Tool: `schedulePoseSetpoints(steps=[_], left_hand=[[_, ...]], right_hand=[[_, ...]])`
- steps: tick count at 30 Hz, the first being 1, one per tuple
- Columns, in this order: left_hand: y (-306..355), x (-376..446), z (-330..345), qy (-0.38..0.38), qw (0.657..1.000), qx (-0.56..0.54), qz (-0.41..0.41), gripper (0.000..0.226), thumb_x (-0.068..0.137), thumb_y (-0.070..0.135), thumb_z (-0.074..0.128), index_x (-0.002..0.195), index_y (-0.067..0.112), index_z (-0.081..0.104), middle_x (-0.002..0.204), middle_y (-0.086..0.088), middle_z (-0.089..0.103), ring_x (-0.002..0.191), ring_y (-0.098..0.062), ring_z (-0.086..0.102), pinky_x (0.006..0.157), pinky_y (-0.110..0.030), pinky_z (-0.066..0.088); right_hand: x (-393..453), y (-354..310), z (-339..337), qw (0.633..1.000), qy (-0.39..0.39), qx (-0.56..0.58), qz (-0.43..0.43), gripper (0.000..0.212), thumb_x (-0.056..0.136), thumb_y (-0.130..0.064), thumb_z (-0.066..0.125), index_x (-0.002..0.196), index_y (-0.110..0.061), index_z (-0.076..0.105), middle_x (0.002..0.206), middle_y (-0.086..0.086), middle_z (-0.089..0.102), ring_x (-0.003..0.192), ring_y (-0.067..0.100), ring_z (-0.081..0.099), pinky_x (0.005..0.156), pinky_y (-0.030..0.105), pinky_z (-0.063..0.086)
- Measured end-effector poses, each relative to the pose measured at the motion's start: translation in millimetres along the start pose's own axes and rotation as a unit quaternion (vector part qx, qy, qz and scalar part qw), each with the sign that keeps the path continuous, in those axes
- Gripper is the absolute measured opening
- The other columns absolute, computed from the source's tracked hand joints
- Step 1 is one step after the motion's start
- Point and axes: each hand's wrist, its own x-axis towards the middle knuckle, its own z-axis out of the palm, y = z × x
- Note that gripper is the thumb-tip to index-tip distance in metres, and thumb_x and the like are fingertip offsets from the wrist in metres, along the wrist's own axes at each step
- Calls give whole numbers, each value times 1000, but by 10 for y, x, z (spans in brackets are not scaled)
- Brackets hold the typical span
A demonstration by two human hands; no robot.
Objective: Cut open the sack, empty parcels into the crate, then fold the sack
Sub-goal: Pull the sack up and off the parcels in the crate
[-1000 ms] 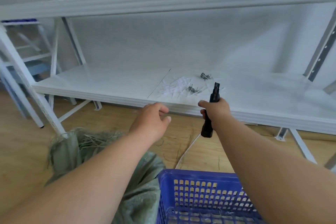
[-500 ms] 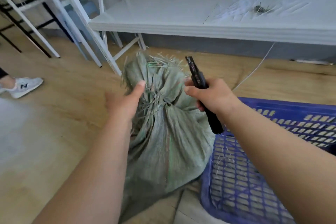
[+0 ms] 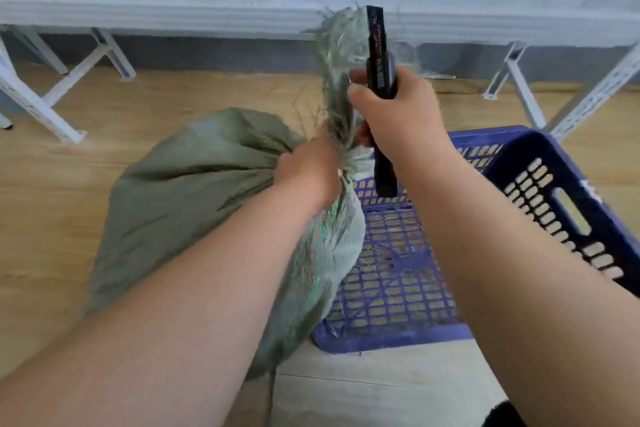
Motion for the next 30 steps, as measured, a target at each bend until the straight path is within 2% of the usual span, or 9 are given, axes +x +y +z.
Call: schedulePoseSetpoints(steps=[3,6,10,13,15,19,23,26,30], left_hand=[[90,-109,324,-117,991,50,37,66,94,8,43,152,16,11,114,-13,61,105,-37,59,80,-43,45],[8,-122,462,-114,993,32,29,54,92,12,50,141,14,29,108,-14,63,95,-36,61,72,-39,47],[-40,-139,454,-125,991,-33,30,64,81,20,71,137,19,40,128,-8,57,114,-30,57,92,-39,49],[-48,-241,397,-74,995,50,48,75,74,28,78,139,22,40,143,-3,40,131,-26,40,104,-39,36],[-71,-355,385,0,994,110,1,83,69,42,80,138,24,39,144,-1,34,132,-25,32,105,-41,29],[-158,-513,459,27,988,134,-74,65,79,33,75,134,17,44,133,-6,38,123,-26,36,96,-36,37],[-59,-461,481,-32,988,149,3,35,87,1,53,122,7,57,128,-12,42,118,-30,41,91,-38,43],[68,-492,599,-68,968,232,74,31,90,3,50,120,4,59,129,-12,43,117,-29,42,90,-37,44],[164,-438,788,-185,936,272,122,33,96,4,43,128,1,51,130,-13,45,119,-30,46,90,-38,46]], right_hand=[[25,122,34,997,-41,-59,-6,17,86,-18,60,101,-24,66,71,-5,62,50,16,61,60,33,58],[28,429,93,988,-98,-116,35,20,86,-18,60,104,-25,65,76,-1,63,66,24,65,73,46,60],[-40,958,10,948,-158,-261,95,32,91,-24,60,122,-18,60,92,6,62,88,29,62,80,38,54],[-198,1338,-65,900,-236,-329,163,33,94,-26,58,125,-15,58,83,5,58,73,24,56,68,33,50],[-265,1466,-74,890,-262,-308,213,31,94,-27,59,122,-13,58,83,7,59,72,24,58,72,38,57],[-169,1447,-125,891,-264,-292,227,23,93,-24,61,114,-14,59,87,11,62,70,26,57,69,36,54],[25,1305,-359,885,-264,-266,276,29,86,-17,70,112,-8,60,81,17,69,64,25,57,58,33,48],[145,1112,-521,887,-208,-342,231,30,82,-19,73,105,-7,60,83,15,68,60,24,58,56,30,50],[121,1054,-360,921,-144,-335,135,21,84,-20,66,104,-16,65,88,8,70,75,24,69,72,37,59]])
